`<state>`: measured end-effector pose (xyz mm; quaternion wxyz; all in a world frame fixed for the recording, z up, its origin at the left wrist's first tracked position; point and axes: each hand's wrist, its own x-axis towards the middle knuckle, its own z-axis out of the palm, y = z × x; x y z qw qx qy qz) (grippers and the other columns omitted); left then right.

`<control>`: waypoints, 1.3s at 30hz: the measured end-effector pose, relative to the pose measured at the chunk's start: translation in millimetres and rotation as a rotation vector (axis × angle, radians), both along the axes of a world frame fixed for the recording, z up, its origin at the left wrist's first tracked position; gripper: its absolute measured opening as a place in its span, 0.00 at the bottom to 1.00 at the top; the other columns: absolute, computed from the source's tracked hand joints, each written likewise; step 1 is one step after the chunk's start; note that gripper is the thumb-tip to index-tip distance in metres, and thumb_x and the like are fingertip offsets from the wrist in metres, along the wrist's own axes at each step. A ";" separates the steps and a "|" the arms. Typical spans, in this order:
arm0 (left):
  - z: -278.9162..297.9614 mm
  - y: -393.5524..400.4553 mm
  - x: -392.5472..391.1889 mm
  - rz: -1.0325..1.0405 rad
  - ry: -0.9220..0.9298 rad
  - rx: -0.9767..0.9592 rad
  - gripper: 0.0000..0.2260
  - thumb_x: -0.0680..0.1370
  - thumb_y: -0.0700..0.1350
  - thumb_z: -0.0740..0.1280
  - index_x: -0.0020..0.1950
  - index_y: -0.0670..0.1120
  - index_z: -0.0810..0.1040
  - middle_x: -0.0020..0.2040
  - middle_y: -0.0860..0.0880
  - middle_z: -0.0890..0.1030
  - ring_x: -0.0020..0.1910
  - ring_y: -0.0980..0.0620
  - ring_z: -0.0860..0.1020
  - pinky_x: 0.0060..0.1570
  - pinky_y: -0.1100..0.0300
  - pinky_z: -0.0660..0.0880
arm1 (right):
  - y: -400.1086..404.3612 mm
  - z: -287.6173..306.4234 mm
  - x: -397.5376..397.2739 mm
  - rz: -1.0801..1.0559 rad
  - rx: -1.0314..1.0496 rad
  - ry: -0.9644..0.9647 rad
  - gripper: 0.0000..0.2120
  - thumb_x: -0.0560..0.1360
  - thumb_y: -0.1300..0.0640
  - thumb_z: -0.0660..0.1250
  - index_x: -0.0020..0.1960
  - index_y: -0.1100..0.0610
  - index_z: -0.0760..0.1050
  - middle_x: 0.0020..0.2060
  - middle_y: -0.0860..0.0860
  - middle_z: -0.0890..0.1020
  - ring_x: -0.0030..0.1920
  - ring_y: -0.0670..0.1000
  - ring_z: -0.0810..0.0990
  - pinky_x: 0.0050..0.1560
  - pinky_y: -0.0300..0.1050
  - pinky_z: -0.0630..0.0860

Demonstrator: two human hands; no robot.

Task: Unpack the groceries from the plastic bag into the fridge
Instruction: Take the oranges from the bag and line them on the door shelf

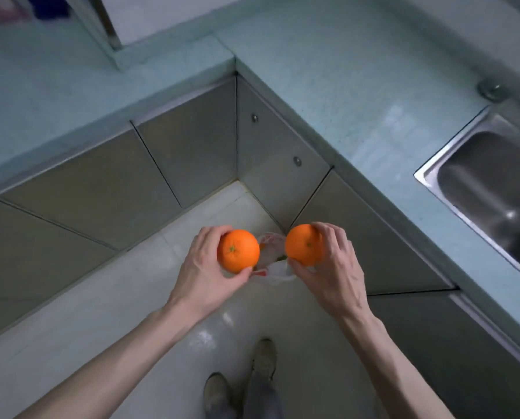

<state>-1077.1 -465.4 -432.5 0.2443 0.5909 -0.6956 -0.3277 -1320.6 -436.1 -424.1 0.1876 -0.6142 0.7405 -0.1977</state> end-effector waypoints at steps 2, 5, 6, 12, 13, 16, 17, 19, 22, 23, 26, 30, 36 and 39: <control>42.3 11.3 7.3 0.029 0.029 -0.037 0.30 0.67 0.52 0.80 0.66 0.51 0.74 0.61 0.53 0.75 0.59 0.51 0.76 0.58 0.51 0.77 | 12.6 45.0 10.0 -0.006 -0.066 -0.034 0.34 0.69 0.43 0.78 0.72 0.47 0.70 0.67 0.45 0.73 0.62 0.52 0.76 0.53 0.42 0.73; 99.2 30.0 17.6 0.073 0.070 -0.089 0.31 0.68 0.51 0.81 0.68 0.51 0.74 0.61 0.53 0.75 0.61 0.51 0.75 0.61 0.53 0.76 | 30.1 104.1 25.4 -0.011 -0.118 -0.047 0.35 0.70 0.41 0.77 0.74 0.46 0.70 0.67 0.44 0.74 0.63 0.51 0.76 0.54 0.41 0.72; 116.6 37.2 21.8 0.091 0.089 -0.099 0.32 0.68 0.50 0.81 0.69 0.51 0.74 0.62 0.54 0.74 0.61 0.51 0.75 0.61 0.54 0.75 | 35.9 122.0 31.0 -0.008 -0.135 -0.054 0.36 0.70 0.40 0.77 0.74 0.45 0.69 0.67 0.44 0.74 0.63 0.50 0.76 0.54 0.41 0.71; 192.7 81.2 51.1 0.231 0.243 -0.140 0.34 0.67 0.53 0.81 0.69 0.56 0.70 0.65 0.57 0.75 0.63 0.58 0.75 0.61 0.58 0.76 | 55.5 206.3 63.3 0.050 -0.252 -0.196 0.36 0.70 0.44 0.79 0.74 0.45 0.69 0.67 0.45 0.72 0.56 0.41 0.74 0.47 0.28 0.67; 202.4 87.9 56.3 0.263 0.258 -0.147 0.33 0.67 0.55 0.80 0.68 0.57 0.70 0.65 0.58 0.75 0.63 0.58 0.75 0.61 0.57 0.76 | 56.3 217.2 69.4 0.072 -0.271 -0.215 0.37 0.70 0.45 0.79 0.75 0.45 0.68 0.67 0.45 0.73 0.57 0.40 0.73 0.47 0.27 0.68; 229.0 107.9 73.7 0.358 0.267 -0.189 0.31 0.66 0.59 0.77 0.67 0.58 0.71 0.64 0.59 0.75 0.63 0.58 0.75 0.61 0.56 0.77 | 57.0 244.6 89.5 0.144 -0.305 -0.299 0.38 0.69 0.46 0.81 0.73 0.45 0.66 0.64 0.43 0.74 0.57 0.45 0.78 0.49 0.38 0.75; 237.2 113.9 79.7 0.398 0.268 -0.212 0.31 0.66 0.59 0.77 0.67 0.58 0.71 0.64 0.60 0.75 0.63 0.58 0.75 0.62 0.55 0.77 | 56.6 252.4 96.1 0.182 -0.315 -0.331 0.36 0.69 0.46 0.81 0.72 0.44 0.67 0.63 0.42 0.74 0.56 0.46 0.79 0.48 0.39 0.76; 253.5 126.9 94.0 0.486 0.273 -0.255 0.30 0.67 0.57 0.77 0.67 0.58 0.72 0.65 0.60 0.75 0.65 0.57 0.75 0.63 0.53 0.77 | 54.5 266.3 111.0 0.267 -0.327 -0.398 0.34 0.70 0.47 0.81 0.70 0.42 0.67 0.61 0.41 0.75 0.56 0.46 0.79 0.50 0.39 0.77; 273.2 146.3 115.6 0.619 0.287 -0.312 0.30 0.67 0.54 0.78 0.68 0.56 0.73 0.65 0.59 0.76 0.67 0.54 0.75 0.64 0.49 0.77 | 47.5 281.3 135.1 0.402 -0.319 -0.490 0.33 0.71 0.48 0.80 0.70 0.40 0.67 0.63 0.40 0.75 0.58 0.45 0.79 0.52 0.38 0.76; 277.9 155.5 122.4 0.670 0.285 -0.330 0.31 0.68 0.53 0.78 0.68 0.56 0.73 0.66 0.58 0.76 0.68 0.53 0.75 0.64 0.49 0.77 | 45.7 283.8 145.2 0.457 -0.304 -0.506 0.33 0.71 0.48 0.80 0.70 0.40 0.67 0.64 0.39 0.74 0.58 0.44 0.79 0.53 0.38 0.75; 293.3 185.3 142.4 0.818 0.247 -0.413 0.31 0.68 0.50 0.79 0.69 0.55 0.73 0.66 0.59 0.75 0.68 0.55 0.75 0.64 0.53 0.78 | 43.6 290.7 181.3 0.607 -0.275 -0.565 0.34 0.70 0.49 0.80 0.71 0.40 0.68 0.64 0.35 0.74 0.58 0.43 0.79 0.53 0.33 0.73; 309.9 234.7 168.5 0.994 0.171 -0.504 0.31 0.68 0.47 0.80 0.69 0.53 0.73 0.64 0.60 0.74 0.67 0.54 0.75 0.60 0.59 0.78 | 55.2 297.8 233.6 0.801 -0.193 -0.651 0.34 0.70 0.46 0.79 0.72 0.40 0.69 0.65 0.38 0.75 0.59 0.42 0.78 0.53 0.31 0.73; 329.1 340.3 204.4 1.293 0.094 -0.569 0.30 0.69 0.50 0.79 0.69 0.54 0.73 0.65 0.58 0.75 0.68 0.57 0.74 0.59 0.63 0.78 | 106.3 311.8 319.6 1.085 -0.101 -0.730 0.37 0.67 0.39 0.76 0.74 0.40 0.68 0.66 0.37 0.75 0.59 0.42 0.78 0.55 0.37 0.73; 336.4 385.9 214.6 1.391 0.063 -0.584 0.29 0.69 0.51 0.79 0.69 0.55 0.74 0.65 0.59 0.76 0.68 0.56 0.74 0.60 0.63 0.77 | 134.5 317.5 355.9 1.206 -0.074 -0.744 0.36 0.67 0.40 0.77 0.73 0.41 0.69 0.66 0.37 0.76 0.61 0.40 0.77 0.57 0.32 0.71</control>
